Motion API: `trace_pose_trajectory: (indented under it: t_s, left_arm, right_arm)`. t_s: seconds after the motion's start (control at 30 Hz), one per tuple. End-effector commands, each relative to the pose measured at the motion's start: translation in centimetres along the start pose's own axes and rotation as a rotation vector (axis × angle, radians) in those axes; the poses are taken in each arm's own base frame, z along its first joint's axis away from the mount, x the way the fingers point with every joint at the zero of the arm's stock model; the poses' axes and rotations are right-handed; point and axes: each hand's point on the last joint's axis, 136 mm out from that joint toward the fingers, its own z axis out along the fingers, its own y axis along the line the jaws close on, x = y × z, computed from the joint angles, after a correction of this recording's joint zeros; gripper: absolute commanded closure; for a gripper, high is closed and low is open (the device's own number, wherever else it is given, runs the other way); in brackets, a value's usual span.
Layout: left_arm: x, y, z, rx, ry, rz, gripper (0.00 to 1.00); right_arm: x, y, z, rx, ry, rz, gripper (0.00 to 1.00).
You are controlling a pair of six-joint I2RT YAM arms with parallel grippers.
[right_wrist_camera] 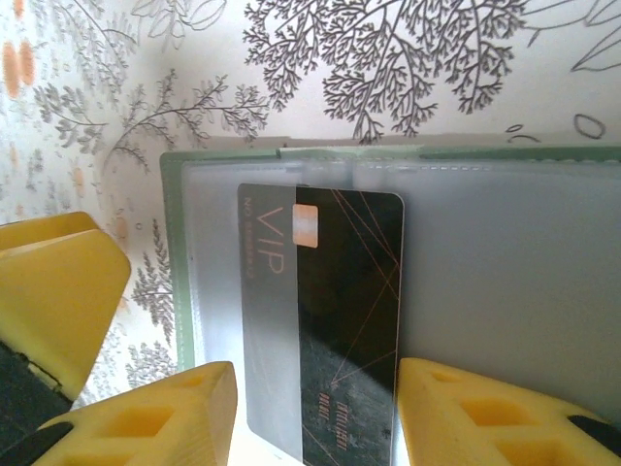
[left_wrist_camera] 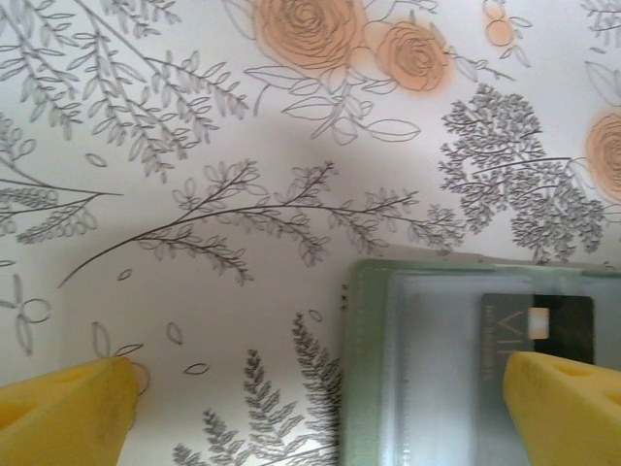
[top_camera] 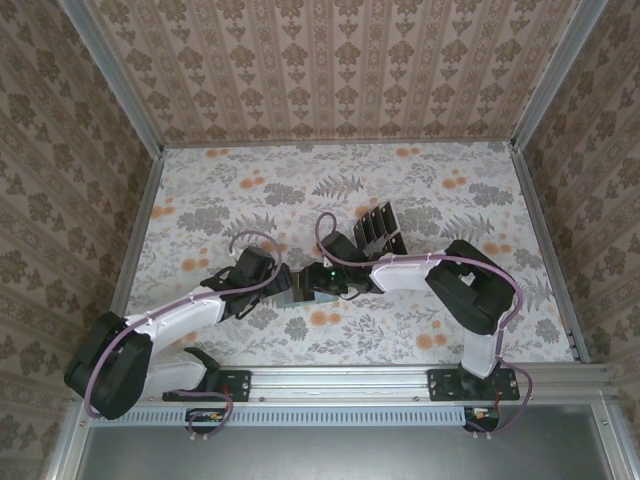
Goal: Put the credit cards into the card holder
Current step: Insert the credit card into the card slot.
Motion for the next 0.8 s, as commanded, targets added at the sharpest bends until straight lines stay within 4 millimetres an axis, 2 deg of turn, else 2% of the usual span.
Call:
trace_pose_trajectory:
  t_s: [0.0, 0.17, 0.77]
  left_arm:
    - [-0.5, 1.7, -0.7, -0.090, 0.007, 0.004, 0.01]
    - [0.0, 2.4, -0.5, -0.113, 0.037, 0.010, 0.01]
    - [0.8, 2.4, 0.3, -0.097, 0.058, 0.007, 0.01]
  right_arm:
    - [0.5, -1.2, -0.5, 0.090, 0.033, -0.034, 0.51]
    - [0.7, -0.7, -0.1, 0.088, 0.053, -0.049, 0.52]
    - [2.1, 2.4, 2.0, 0.044, 0.134, -0.110, 0.53]
